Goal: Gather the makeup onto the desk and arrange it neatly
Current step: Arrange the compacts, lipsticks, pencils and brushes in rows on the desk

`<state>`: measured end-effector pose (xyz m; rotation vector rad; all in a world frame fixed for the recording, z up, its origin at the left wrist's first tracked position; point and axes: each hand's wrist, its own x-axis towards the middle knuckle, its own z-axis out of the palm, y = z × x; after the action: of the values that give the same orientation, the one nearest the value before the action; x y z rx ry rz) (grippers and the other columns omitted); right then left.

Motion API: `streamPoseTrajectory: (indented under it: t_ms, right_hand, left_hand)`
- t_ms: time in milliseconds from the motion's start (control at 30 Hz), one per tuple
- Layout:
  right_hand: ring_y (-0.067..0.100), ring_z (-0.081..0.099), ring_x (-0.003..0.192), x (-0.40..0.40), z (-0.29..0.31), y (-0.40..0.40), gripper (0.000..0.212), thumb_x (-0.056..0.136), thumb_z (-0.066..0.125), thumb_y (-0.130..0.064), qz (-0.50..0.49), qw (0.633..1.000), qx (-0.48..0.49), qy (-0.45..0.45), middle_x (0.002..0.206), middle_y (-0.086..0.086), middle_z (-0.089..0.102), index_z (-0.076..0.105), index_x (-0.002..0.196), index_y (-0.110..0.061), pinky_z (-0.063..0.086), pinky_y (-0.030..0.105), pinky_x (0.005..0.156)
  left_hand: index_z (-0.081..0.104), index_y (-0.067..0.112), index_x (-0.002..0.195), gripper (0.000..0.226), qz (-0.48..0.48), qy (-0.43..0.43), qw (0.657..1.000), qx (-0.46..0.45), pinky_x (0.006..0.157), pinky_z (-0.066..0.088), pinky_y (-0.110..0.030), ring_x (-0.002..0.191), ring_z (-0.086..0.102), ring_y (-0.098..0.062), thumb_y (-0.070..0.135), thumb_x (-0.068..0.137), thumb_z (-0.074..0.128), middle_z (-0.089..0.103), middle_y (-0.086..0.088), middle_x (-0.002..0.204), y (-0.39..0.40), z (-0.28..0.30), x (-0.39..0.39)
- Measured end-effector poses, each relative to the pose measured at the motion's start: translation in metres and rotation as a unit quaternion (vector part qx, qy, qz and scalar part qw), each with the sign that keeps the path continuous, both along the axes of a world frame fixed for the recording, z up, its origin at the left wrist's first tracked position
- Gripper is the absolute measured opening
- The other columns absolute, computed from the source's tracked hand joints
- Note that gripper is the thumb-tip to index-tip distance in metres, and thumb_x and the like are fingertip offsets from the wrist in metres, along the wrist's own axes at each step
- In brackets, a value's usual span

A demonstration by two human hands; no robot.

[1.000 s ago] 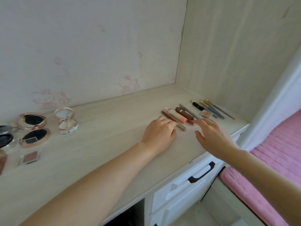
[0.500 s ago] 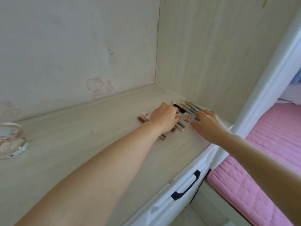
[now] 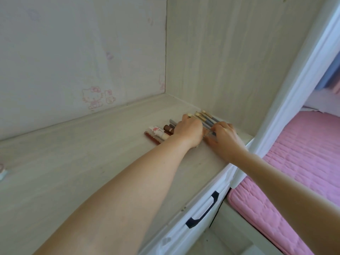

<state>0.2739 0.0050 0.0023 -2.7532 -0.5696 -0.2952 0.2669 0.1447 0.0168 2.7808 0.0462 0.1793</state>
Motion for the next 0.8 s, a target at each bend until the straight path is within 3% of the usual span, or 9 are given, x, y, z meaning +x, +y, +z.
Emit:
streamPoseTrajectory:
  t_ms: [100, 233, 367, 500, 600, 667, 800]
  right_hand:
    - [0.033, 0.04, 0.122, -0.009, -0.006, -0.004, 0.047, 0.09, 0.06, -0.037, 0.0, 0.999, 0.029, -0.025, 0.129, 0.013, 0.052, 0.055, 0.121, -0.002, 0.039, 0.037, 0.097]
    - [0.022, 0.04, 0.117, -0.025, -0.005, -0.005, 0.051, 0.084, 0.068, -0.037, -0.003, 0.996, 0.063, -0.058, 0.126, 0.003, 0.051, 0.053, 0.124, -0.01, 0.038, 0.029, 0.093]
    - [0.017, 0.039, 0.115, -0.045, 0.005, 0.001, 0.051, 0.083, 0.069, -0.037, 0.013, 0.991, 0.109, -0.075, 0.124, -0.002, 0.05, 0.052, 0.125, -0.015, 0.03, 0.02, 0.089]
    - [0.018, 0.038, 0.121, -0.07, 0.018, 0.014, 0.05, 0.083, 0.067, -0.034, 0.043, 0.986, 0.143, -0.072, 0.127, -0.003, 0.05, 0.051, 0.127, -0.017, 0.031, 0.022, 0.089]
    - [0.017, 0.039, 0.12, -0.098, 0.024, 0.027, 0.049, 0.08, 0.066, -0.03, 0.078, 0.979, 0.177, -0.064, 0.127, -0.005, 0.053, 0.051, 0.126, -0.021, 0.032, 0.022, 0.089]
    - [0.013, 0.042, 0.114, -0.118, 0.026, 0.037, 0.048, 0.08, 0.066, -0.029, 0.112, 0.973, 0.193, -0.057, 0.121, -0.008, 0.055, 0.053, 0.126, -0.022, 0.036, 0.019, 0.085]
    - [0.016, 0.052, 0.108, -0.155, 0.03, 0.059, 0.049, 0.08, 0.068, -0.017, 0.163, 0.958, 0.236, -0.023, 0.117, -0.007, 0.058, 0.055, 0.127, -0.022, 0.047, 0.03, 0.091]
  left_hand:
    - [0.063, 0.004, 0.108, 0.031, 0.005, -0.041, 0.998, -0.049, 0.094, 0.044, -0.041, 0.118, 0.046, -0.032, 0.03, 0.095, 0.05, 0.053, -0.019, 0.117, -0.001, -0.001, -0.008]
    - [0.067, 0.013, 0.102, 0.022, 0.031, -0.077, 0.979, -0.183, 0.08, 0.049, -0.036, 0.101, 0.057, -0.028, 0.029, 0.093, 0.056, 0.061, -0.013, 0.106, 0.003, 0.004, -0.031]
    - [0.069, 0.014, 0.094, 0.016, 0.059, -0.08, 0.925, -0.365, 0.072, 0.056, -0.036, 0.08, 0.065, -0.021, 0.028, 0.087, 0.066, 0.07, -0.004, 0.091, 0.009, 0.016, -0.058]
    - [0.065, 0.008, 0.087, 0.013, 0.064, -0.075, 0.849, -0.519, 0.051, 0.054, -0.025, 0.056, 0.06, -0.012, 0.02, 0.087, 0.068, 0.063, -0.007, 0.07, 0.021, 0.029, -0.097]
    - [0.064, 0.0, 0.094, 0.018, 0.063, -0.051, 0.775, -0.627, 0.073, 0.058, -0.036, 0.07, 0.068, -0.025, 0.017, 0.091, 0.062, 0.07, -0.014, 0.079, 0.033, 0.03, -0.131]
    - [0.065, -0.001, 0.094, 0.017, 0.054, -0.031, 0.731, -0.68, 0.075, 0.059, -0.037, 0.075, 0.07, -0.028, 0.015, 0.094, 0.059, 0.072, -0.017, 0.085, 0.047, 0.031, -0.155]
    - [0.073, 0.006, 0.095, 0.02, 0.037, 0.02, 0.724, -0.688, 0.082, 0.058, -0.039, 0.088, 0.071, -0.032, 0.019, 0.093, 0.059, 0.073, -0.014, 0.1, 0.076, 0.035, -0.204]
